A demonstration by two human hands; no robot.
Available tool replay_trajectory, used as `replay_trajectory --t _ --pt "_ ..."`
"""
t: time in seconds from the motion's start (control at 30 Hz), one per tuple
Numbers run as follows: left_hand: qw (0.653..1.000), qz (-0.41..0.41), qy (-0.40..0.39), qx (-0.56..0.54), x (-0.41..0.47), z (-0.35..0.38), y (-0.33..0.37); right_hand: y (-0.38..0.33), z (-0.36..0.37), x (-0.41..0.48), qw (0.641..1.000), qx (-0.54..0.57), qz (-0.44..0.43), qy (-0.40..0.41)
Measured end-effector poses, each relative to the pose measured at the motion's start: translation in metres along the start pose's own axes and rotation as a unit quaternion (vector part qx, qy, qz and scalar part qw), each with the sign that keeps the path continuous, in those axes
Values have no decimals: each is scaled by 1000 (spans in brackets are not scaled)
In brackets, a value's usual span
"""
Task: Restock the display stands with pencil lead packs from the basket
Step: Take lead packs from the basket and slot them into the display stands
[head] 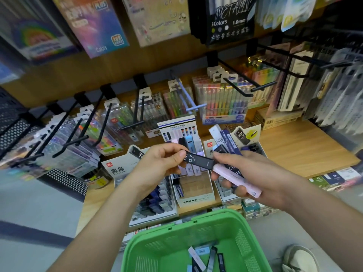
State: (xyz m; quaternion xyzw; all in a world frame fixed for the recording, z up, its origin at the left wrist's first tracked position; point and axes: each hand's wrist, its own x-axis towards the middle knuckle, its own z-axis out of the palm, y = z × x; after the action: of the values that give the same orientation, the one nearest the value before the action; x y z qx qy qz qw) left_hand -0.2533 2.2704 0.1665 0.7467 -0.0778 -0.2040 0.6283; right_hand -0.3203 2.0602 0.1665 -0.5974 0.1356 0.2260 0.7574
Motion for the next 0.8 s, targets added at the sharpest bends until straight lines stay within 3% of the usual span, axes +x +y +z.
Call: replay_trajectory --t 0.17,0.4,0.63,0.8 --pt "997 41 37 46 5 6 1 -4 -11 -8 996 -89 -26 15" --pt "988 59 118 85 36 52 -8 -7 -70 -16 979 -94 -57 170" --pt "960 112 103 233 98 130 -30 -9 -114 -35 965 86 -57 240" --pt "934 132 75 324 136 172 -50 -8 -129 -40 956 151 -55 247"
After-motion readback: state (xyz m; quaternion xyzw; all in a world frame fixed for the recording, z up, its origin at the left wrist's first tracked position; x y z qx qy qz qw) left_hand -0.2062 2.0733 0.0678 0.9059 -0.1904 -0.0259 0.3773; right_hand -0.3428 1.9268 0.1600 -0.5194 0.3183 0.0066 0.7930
